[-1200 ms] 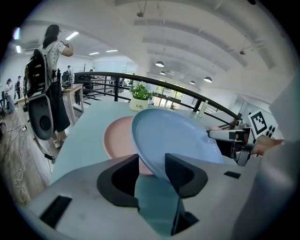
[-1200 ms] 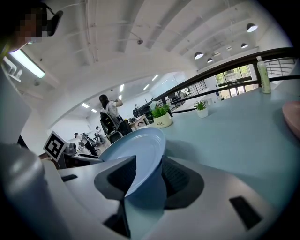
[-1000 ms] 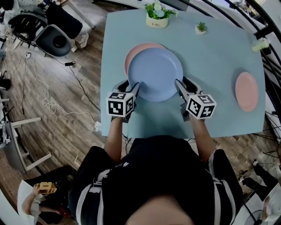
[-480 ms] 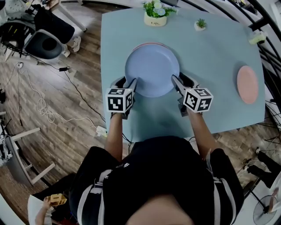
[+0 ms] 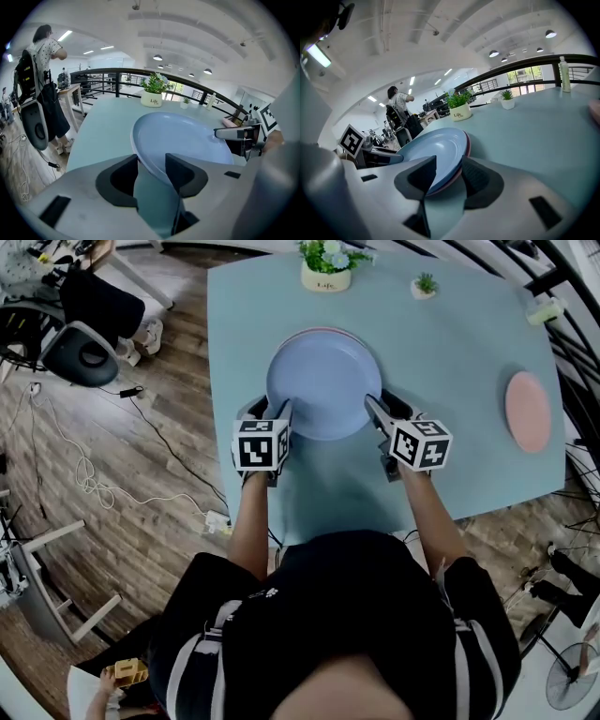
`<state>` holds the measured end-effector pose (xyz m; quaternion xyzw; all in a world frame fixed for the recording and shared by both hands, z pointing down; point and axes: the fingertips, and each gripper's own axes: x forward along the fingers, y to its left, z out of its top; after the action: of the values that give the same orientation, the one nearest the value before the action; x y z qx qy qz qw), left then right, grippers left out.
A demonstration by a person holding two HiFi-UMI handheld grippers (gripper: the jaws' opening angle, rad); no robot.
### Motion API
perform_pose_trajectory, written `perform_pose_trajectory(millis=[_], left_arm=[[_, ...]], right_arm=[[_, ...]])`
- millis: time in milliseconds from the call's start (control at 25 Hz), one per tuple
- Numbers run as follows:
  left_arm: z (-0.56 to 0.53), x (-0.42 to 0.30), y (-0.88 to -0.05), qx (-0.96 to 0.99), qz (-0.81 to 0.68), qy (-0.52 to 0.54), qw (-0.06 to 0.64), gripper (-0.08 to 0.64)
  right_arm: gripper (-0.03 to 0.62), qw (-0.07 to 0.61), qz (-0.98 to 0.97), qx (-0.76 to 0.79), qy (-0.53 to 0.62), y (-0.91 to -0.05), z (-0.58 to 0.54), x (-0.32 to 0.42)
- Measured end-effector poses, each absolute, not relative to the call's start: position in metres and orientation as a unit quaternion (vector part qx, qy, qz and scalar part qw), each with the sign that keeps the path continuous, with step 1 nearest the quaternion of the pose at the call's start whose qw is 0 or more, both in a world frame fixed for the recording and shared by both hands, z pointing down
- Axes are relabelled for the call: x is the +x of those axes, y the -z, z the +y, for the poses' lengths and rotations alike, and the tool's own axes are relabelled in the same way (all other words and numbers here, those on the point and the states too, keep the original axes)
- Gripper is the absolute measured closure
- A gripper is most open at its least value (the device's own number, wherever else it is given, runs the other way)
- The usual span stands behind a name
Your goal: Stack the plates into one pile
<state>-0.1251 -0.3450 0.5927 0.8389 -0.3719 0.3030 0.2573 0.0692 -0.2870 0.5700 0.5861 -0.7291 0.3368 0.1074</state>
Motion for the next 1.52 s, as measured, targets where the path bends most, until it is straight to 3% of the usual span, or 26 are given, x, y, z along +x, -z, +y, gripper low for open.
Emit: perform_pose_trajectory(millis=[440,720,1200,1520], left_arm=[[-0.356,-0.124,-0.600,0.836,-0.393,-0.315,0.219,0.391],[-0.361,-0.128,-0.584,0.853,-0.383,-0.255,0.246,0.388],[-0.356,-0.116,-0.526,0.895,-0.364,-0.154,0.207,0.389],[-0.341,-0.083,-0.510,0.916,-0.318,-0.152,0.190,0.390]], right_arm=[[0.418,0.118,-0.728,0.588,-0.332,-0.579,-0.293,0.072],[0.414,0.098,-0.733,0.592,-0.320,-0.564,-0.295,0.076],[0.414,0.036,-0.713,0.624,-0.318,-0.521,-0.252,0.079],[0.419,0.006,-0.691,0.655,-0.305,-0.502,-0.236,0.104]])
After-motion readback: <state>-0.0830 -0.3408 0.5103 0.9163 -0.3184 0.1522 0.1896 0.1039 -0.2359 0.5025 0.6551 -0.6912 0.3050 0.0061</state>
